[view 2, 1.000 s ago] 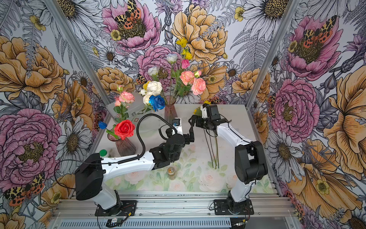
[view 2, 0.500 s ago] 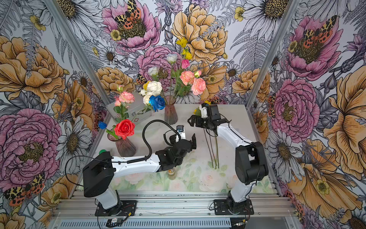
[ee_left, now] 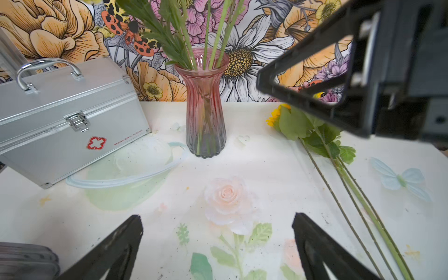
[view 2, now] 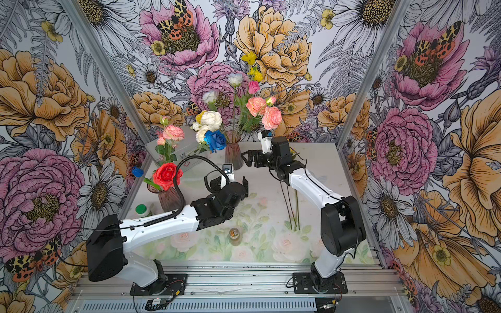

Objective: Pick out yellow flowers from the vase
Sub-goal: Adjust the flower in the vase.

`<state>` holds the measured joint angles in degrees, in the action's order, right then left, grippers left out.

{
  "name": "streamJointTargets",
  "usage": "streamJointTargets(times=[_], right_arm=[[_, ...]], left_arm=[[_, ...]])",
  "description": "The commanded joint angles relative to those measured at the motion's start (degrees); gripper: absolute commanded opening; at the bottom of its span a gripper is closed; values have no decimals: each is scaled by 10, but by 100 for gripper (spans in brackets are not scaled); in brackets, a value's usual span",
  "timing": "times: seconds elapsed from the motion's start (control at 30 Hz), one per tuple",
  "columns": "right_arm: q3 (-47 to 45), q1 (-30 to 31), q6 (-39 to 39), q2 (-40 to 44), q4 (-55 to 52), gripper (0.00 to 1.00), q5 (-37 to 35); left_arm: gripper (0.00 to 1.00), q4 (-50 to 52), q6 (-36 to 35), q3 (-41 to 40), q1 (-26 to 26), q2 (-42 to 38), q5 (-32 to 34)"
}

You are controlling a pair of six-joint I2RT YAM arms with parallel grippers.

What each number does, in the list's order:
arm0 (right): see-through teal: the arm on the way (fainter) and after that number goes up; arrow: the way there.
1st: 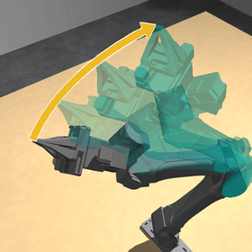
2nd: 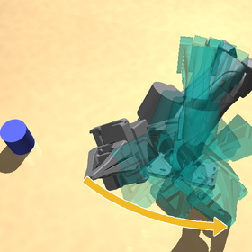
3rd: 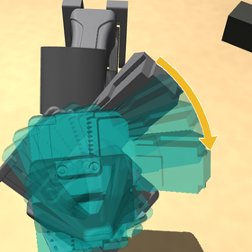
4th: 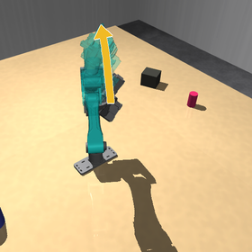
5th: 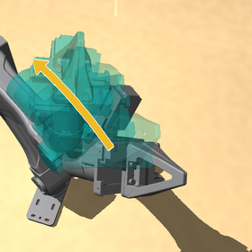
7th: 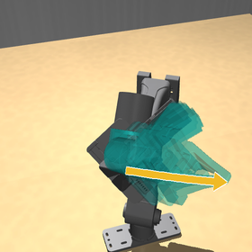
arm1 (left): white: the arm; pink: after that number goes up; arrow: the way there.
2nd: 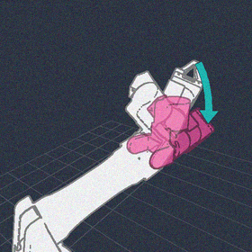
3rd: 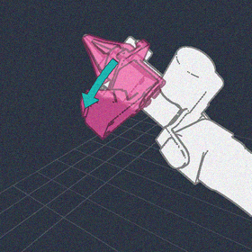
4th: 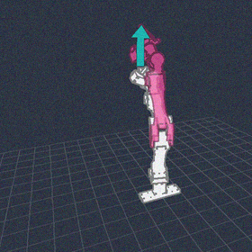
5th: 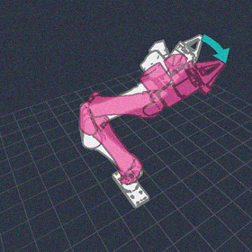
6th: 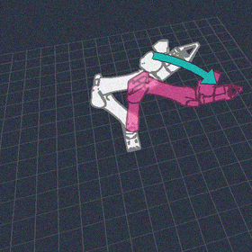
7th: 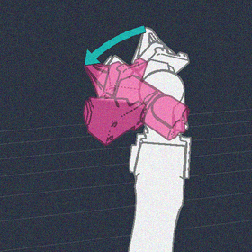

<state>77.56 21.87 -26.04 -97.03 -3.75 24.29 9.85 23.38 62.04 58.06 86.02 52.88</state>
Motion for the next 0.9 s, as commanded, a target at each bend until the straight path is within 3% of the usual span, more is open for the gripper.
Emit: streamJointTargets(times=[0.0, 0.4, 0.87], right_arm=[[36, 14, -36, -38, 62, 98, -3], [176, 64, 23, -178, 71, 99, -98], [320, 68, 45, -279, 59, 98, -221]], left_arm=[[99, 33, -18, -13, -15, -34, 26], [99, 44, -32, -13, -50, -69, -27], [99, 44, -68, 28, -60, -79, -15]])
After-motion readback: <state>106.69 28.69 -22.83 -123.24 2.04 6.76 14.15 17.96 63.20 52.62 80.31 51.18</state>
